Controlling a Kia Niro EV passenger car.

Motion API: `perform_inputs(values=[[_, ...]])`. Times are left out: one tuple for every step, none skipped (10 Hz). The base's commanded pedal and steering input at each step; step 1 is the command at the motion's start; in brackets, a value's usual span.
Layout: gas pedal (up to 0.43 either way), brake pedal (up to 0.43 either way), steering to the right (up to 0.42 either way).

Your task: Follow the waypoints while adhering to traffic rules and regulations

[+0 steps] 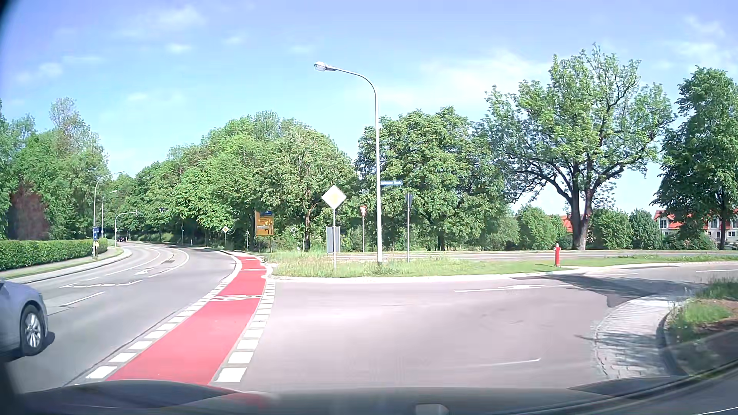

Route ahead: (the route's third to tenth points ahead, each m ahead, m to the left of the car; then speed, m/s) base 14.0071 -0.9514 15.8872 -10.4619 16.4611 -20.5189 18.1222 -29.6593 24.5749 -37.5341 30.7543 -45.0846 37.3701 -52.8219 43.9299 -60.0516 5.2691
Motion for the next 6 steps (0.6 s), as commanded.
perform_inputs(values=[[0.000,0.128,0.026],[0.000,0.146,0.045],[0.000,0.146,0.054],[0.000,0.146,0.059],[0.000,0.140,0.070],[0.000,0.085,0.085]])
